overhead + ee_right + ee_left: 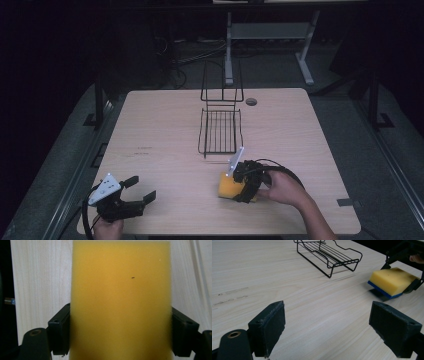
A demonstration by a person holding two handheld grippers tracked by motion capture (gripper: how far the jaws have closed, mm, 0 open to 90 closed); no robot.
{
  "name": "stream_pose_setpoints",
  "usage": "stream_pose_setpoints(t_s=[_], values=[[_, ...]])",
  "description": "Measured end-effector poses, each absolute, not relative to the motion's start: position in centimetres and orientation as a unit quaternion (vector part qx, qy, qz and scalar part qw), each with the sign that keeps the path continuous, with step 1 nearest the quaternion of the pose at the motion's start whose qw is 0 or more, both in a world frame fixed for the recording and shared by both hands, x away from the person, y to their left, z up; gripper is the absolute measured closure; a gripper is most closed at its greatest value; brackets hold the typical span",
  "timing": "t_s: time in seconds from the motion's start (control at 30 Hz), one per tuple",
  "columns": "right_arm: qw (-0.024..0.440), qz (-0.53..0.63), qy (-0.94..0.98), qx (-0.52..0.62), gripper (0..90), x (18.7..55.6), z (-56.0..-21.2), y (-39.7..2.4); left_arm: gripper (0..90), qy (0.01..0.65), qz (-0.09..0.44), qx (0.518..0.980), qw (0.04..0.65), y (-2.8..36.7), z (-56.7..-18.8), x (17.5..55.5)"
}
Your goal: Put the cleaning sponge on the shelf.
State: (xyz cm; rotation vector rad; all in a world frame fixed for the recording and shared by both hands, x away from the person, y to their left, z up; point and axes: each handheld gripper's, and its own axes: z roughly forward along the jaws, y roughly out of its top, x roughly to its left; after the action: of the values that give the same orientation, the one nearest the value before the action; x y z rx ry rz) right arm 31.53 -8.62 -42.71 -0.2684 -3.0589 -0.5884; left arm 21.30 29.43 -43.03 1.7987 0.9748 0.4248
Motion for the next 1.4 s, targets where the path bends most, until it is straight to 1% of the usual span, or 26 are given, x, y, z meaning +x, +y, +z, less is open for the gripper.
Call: stream_pose_setpoints(t_s=[0.13,0.53,0.83,0.93,1.4], values=[[0.010,-0.182,-0.980,-0.081,21.5,32.1,-42.2,-8.3,12.8,0.404,0.175,0.744,0.503,29.4,-43.0,21.3],[0.000,-0.172,-0.983,-0.062,21.5,34.1,-40.3,-7.1,12.8,0.403,0.174,0.743,0.505,29.4,-43.0,21.3],[0.002,-0.166,-0.985,-0.049,21.5,35.0,-39.8,-6.1,12.8,0.406,0.173,0.742,0.505,29.6,-43.1,21.4],[0.010,-0.171,-0.984,-0.047,21.5,35.7,-39.4,-5.8,12.8,0.406,0.173,0.742,0.505,29.5,-43.1,21.4],[0.011,-0.164,-0.986,-0.034,21.5,37.7,-38.5,-3.9,12.8,0.407,0.172,0.739,0.509,29.7,-43.1,21.4]])
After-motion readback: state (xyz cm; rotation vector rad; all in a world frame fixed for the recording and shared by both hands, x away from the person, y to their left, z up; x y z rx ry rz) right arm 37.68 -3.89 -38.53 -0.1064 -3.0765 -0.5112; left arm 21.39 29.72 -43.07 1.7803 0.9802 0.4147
